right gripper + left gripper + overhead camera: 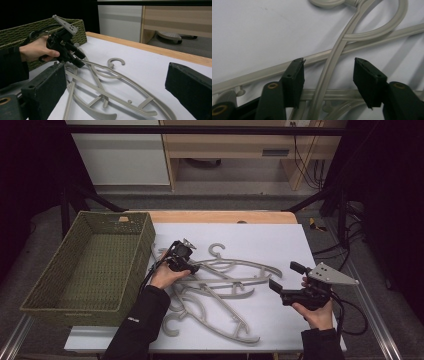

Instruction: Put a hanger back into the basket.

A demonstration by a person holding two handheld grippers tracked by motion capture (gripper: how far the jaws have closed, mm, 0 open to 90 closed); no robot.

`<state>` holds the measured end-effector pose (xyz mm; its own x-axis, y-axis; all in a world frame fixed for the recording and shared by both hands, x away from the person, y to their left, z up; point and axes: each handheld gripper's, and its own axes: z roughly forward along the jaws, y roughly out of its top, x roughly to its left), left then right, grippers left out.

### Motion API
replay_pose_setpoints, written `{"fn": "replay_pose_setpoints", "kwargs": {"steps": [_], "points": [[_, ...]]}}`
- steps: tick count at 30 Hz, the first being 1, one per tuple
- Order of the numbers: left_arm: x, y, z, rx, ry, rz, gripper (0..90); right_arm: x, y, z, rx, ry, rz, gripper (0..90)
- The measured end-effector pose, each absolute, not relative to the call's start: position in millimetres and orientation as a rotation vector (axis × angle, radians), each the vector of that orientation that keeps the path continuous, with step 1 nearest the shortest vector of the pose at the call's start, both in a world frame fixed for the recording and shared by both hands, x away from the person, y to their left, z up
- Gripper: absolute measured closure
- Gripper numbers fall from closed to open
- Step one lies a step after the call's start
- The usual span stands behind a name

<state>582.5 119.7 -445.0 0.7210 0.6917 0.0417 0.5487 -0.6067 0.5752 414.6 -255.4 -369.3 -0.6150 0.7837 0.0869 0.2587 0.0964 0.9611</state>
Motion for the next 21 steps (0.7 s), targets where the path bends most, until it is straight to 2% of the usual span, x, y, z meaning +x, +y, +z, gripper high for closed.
{"fn": "replay_pose_setpoints", "kwargs": {"steps": [11, 21], "points": [[582.5, 117.8, -446.8, 2.436, 0.969, 0.361, 68.7, 415.2, -254.8, -369.9, 1.019, 1.934, 1.541, 3.9], [575.6, 112.8, -442.3, 2.485, 0.926, 0.340, 73.9, 415.6, -254.4, -370.3, 1.022, 1.936, 1.535, 3.9]]}}
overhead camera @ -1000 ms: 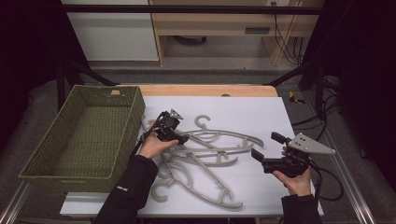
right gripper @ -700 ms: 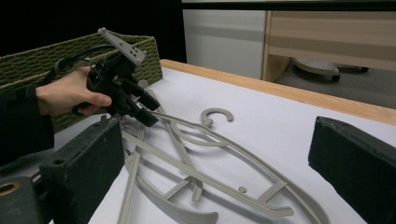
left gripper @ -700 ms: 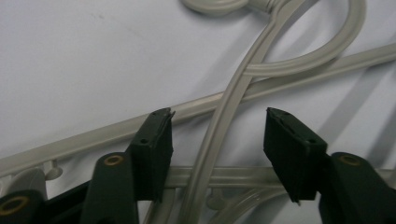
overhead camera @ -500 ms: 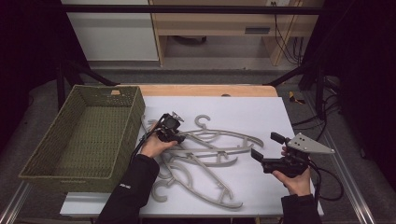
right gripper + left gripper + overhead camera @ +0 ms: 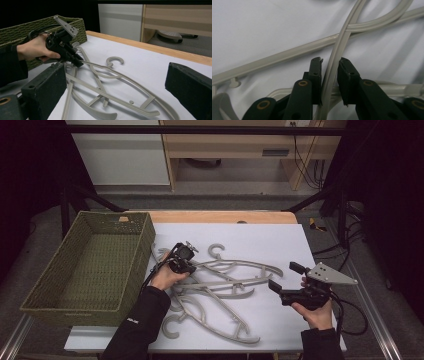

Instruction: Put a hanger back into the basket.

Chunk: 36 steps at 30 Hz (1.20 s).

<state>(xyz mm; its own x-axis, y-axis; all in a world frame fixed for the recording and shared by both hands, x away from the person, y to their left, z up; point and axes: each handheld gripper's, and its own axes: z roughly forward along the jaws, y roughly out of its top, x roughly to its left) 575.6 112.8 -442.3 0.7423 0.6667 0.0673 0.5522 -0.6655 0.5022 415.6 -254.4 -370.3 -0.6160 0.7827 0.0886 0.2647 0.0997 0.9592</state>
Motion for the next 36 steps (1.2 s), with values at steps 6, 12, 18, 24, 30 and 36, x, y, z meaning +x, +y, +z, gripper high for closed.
{"fn": "replay_pose_setpoints", "kwargs": {"steps": [6, 12, 18, 24, 30, 36], "points": [[570.8, 107.1, -441.0, 2.510, 0.881, 0.311, 80.8, 415.6, -254.4, -370.4, 1.023, 1.936, 1.534, 4.0], [569.7, 104.5, -442.2, 2.508, 0.896, 0.309, 81.5, 415.4, -254.7, -370.1, 1.018, 1.935, 1.540, 4.0], [573.6, 103.8, -444.2, 2.479, 0.909, 0.284, 72.8, 415.6, -254.4, -370.4, 1.019, 1.937, 1.536, 4.1], [573.9, 101.3, -447.3, 2.497, 0.919, 0.287, 80.7, 415.6, -254.7, -370.3, 1.017, 1.939, 1.537, 4.1], [568.2, 100.8, -440.2, 2.479, 0.887, 0.308, 81.7, 415.2, -255.0, -370.1, 1.019, 1.937, 1.538, 4.1], [559.3, 101.7, -426.6, 2.414, 0.868, 0.312, 81.9, 414.9, -255.7, -369.7, 1.016, 1.936, 1.539, 4.1]]}}
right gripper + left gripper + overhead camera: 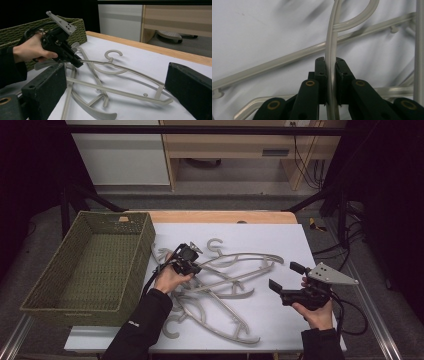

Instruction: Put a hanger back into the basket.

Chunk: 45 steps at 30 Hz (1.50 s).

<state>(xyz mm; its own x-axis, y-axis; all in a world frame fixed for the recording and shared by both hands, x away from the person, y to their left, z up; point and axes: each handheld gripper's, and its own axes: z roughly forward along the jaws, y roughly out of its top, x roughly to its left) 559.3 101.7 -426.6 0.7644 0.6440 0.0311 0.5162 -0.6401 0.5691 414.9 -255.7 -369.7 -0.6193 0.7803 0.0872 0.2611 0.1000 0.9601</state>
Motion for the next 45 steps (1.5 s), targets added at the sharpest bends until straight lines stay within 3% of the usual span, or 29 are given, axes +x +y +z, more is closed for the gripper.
{"fn": "replay_pose_setpoints", "kwargs": {"steps": [26, 35, 45], "points": [[501.6, 147.4, -328.5, 2.162, 0.838, 0.488, 81.9, 412.5, -261.8, -368.4, 1.037, 1.914, 1.527, 3.8], [485.9, 188.7, -297.7, 2.130, 0.863, 0.565, 81.8, 412.0, -262.8, -369.0, 1.039, 1.915, 1.523, 3.9], [478.1, 234.3, -288.4, 2.098, 0.917, 0.618, 81.8, 412.5, -261.3, -369.9, 1.046, 1.917, 1.519, 3.8]]}}
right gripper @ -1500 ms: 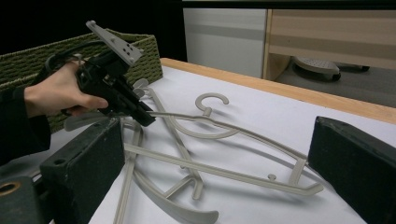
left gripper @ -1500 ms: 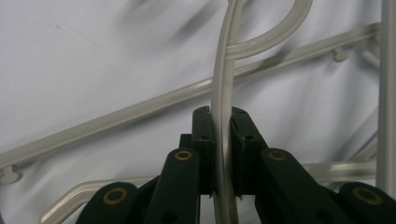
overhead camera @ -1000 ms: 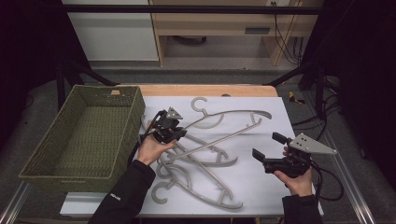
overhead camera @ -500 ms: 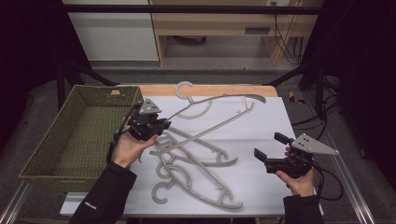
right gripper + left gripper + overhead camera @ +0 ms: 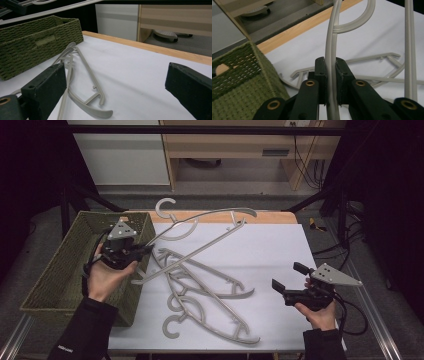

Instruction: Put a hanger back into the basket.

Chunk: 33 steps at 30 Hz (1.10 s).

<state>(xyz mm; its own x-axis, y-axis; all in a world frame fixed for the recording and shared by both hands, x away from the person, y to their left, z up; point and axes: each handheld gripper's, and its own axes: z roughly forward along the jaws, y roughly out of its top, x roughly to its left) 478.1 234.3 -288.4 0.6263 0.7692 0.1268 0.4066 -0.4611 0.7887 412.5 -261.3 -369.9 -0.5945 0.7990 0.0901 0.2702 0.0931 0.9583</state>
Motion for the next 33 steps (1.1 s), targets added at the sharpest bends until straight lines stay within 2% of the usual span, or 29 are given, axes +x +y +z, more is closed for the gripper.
{"fn": "replay_pose_setpoints", "kwargs": {"steps": [23, 33], "points": [[475.8, 329.0, -292.2, 2.007, 1.066, 0.781, 81.8, 414.4, -260.4, -371.4, 1.044, 1.922, 1.511, 3.9], [479.9, 364.0, -299.8, 1.963, 1.114, 0.799, 81.7, 414.9, -260.2, -372.1, 1.050, 1.929, 1.508, 3.8]]}}
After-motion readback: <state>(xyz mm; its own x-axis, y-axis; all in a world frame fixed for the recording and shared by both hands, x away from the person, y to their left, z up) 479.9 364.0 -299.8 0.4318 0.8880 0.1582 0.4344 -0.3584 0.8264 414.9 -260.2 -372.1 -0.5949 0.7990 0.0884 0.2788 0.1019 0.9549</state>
